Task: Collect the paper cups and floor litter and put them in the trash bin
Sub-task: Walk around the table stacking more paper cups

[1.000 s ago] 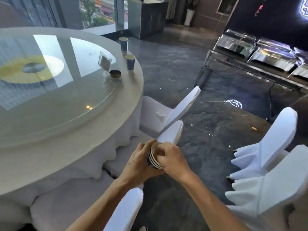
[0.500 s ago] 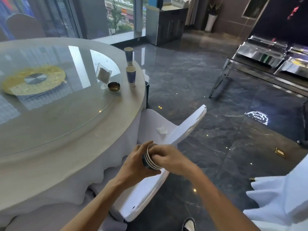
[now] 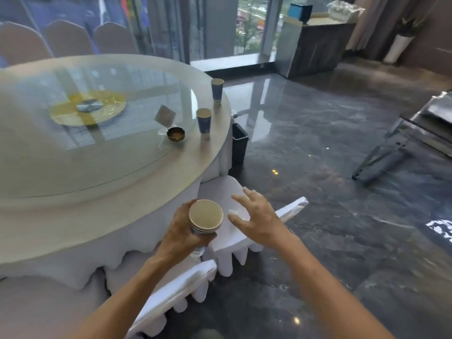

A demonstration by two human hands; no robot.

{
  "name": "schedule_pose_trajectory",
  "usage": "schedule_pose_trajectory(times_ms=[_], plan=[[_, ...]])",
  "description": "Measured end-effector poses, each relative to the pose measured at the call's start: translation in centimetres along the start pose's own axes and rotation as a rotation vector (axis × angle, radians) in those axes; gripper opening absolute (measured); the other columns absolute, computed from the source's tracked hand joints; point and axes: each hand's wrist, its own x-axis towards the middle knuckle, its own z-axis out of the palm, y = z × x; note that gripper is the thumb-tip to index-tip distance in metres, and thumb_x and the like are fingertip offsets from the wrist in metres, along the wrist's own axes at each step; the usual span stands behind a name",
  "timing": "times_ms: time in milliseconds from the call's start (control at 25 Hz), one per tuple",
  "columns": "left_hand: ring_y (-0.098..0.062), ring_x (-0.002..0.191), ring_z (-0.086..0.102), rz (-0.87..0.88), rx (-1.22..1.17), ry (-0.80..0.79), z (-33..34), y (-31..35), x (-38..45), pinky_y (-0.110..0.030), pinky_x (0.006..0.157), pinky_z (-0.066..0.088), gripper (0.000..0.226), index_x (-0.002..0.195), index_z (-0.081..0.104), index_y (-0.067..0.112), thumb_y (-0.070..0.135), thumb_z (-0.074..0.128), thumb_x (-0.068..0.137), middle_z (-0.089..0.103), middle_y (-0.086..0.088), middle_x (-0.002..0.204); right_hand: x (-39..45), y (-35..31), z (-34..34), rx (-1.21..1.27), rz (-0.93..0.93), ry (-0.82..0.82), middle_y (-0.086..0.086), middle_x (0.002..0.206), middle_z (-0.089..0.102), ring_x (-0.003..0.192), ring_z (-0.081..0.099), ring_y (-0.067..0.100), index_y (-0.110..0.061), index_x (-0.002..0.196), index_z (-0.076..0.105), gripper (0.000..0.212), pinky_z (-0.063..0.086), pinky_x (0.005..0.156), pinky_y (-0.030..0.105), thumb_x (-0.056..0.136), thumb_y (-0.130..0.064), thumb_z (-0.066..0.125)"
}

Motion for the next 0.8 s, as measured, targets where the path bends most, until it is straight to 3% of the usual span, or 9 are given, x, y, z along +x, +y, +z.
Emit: schedule_pose_trajectory(times_ms=[120, 320, 520, 680, 800], plan=[[-0.020, 0.121, 0.059, -0.013, 0.009, 0.046, 2.9, 0.3, 2.5, -0.041, 0.101, 0.052, 0.102, 0.146, 0.048, 0.020, 0.041, 0.098, 0.060, 0.058, -0.001, 0.135, 3.8, 4.6, -0.4, -0.030, -0.009, -0.055, 0.014, 0.167, 0.026, 0.156, 0.017, 0.030, -0.030, 0.156, 0.038, 0.069, 0.021, 0.124, 0.046, 0.095, -0.050, 0.062], [-0.017, 0.123, 0.060, -0.048, -0.027, 0.091, 8.7, -1.2, 8.2, -0.031, 0.101, 0.049, 0.103, 0.150, 0.044, 0.021, 0.045, 0.093, 0.062, 0.060, 0.001, 0.140, 10.4, 11.4, -0.1, -0.058, -0.025, -0.155, 0.010, 0.170, 0.019, 0.157, 0.012, 0.033, -0.034, 0.159, 0.031, 0.075, 0.021, 0.125, 0.052, 0.093, -0.053, 0.062], [-0.017, 0.126, 0.055, -0.145, -0.017, 0.146, 14.3, -4.1, 14.4, -0.035, 0.104, 0.049, 0.103, 0.148, 0.045, 0.015, 0.032, 0.098, 0.061, 0.052, 0.002, 0.141, 16.7, 17.7, 0.3, -0.169, -0.042, -0.277, 0.009, 0.171, 0.014, 0.158, 0.007, 0.033, -0.036, 0.159, 0.026, 0.077, 0.016, 0.125, 0.057, 0.092, -0.055, 0.059], [-0.003, 0.123, 0.046, -0.263, -0.010, 0.154, 17.0, -5.3, 17.1, -0.017, 0.101, 0.037, 0.107, 0.149, 0.043, 0.020, 0.053, 0.085, 0.056, 0.043, 0.013, 0.137, 20.8, 20.8, 1.3, -0.264, -0.108, -0.366, 0.009, 0.168, 0.021, 0.155, 0.016, 0.035, -0.032, 0.157, 0.029, 0.074, 0.022, 0.123, 0.053, 0.093, -0.051, 0.062], [-0.010, 0.127, 0.048, -0.343, 0.015, 0.195, 18.4, -7.3, 18.5, -0.026, 0.103, 0.037, 0.106, 0.150, 0.043, 0.017, 0.042, 0.093, 0.059, 0.045, 0.010, 0.137, 24.2, 22.3, 3.7, -0.287, -0.158, -0.442, 0.009, 0.165, 0.028, 0.152, 0.026, 0.033, -0.029, 0.155, 0.033, 0.071, 0.028, 0.121, 0.049, 0.093, -0.048, 0.064]])
